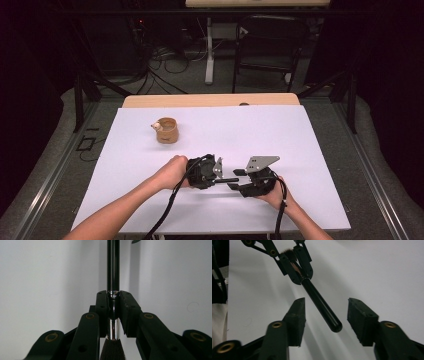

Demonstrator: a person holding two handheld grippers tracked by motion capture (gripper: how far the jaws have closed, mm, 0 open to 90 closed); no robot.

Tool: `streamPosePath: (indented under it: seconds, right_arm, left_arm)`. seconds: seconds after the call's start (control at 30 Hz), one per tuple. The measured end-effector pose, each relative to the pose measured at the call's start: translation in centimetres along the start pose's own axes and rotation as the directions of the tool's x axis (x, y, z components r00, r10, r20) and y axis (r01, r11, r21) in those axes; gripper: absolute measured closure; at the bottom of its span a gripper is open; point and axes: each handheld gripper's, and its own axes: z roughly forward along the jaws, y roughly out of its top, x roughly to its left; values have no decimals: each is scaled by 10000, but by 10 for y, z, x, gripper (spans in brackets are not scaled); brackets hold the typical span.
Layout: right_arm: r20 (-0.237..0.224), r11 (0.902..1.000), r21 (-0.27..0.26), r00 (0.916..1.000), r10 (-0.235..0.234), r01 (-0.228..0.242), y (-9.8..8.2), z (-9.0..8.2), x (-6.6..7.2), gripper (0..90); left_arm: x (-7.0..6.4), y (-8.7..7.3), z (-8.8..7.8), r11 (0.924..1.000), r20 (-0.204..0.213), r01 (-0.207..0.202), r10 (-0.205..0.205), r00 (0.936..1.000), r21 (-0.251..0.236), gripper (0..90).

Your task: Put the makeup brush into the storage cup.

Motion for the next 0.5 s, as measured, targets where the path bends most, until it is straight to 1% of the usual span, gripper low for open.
streamPosePath:
  seconds: [0.03,0.07,0.13,0.17,0.2,0.23,0.27,0.3,0.33,0.37,0.43,0.5]
  right_arm:
    - [-63,10000,38,10000,-42,42,0,0,0,548]
    - [-63,10000,38,10000,-42,42,0,0,0,548]
    - [-164,9999,129,9999,-35,37,-1,1,0,582]
    - [-164,9999,129,9999,-35,37,-1,1,0,582]
    - [-355,9999,80,9993,111,-108,-3,2,-1,603]
    - [-355,9999,80,9993,111,-108,-3,2,-1,603]
    - [-424,9999,45,9990,167,-165,-3,2,-2,624]
    - [-464,9996,245,9988,129,-118,-3,0,-3,644]
    - [-502,9998,5,9985,199,-199,-4,1,-3,659]
    - [-556,9998,-2,9982,210,-210,-5,0,-4,679]
    - [-596,9998,65,9981,180,-177,-6,0,-5,676]
    - [-678,9997,172,9975,174,-163,-6,1,-5,671]
  left_arm:
    - [0,1,0,10000,-6,-19,19,10000,35,779]
    - [0,2,1,10000,-10,-90,90,10000,13,779]
    - [0,3,0,9998,-65,-182,183,9998,53,779]
    - [0,4,0,9997,-23,-238,238,9997,17,779]
    - [-1,4,1,9994,-34,-342,342,9994,16,779]
    - [-1,4,0,9994,23,-356,356,9994,-37,779]
    - [0,4,0,9992,129,-386,387,9992,-142,779]
    - [0,4,0,9989,119,-442,444,9989,-146,779]
    - [0,4,0,9988,159,-469,472,9988,-155,779]
    - [-1,3,0,9985,144,-526,528,9985,-154,779]
    - [-1,4,-1,9984,160,-532,535,9984,-179,779]
    - [-1,4,-1,9978,104,-643,645,9979,-148,779]
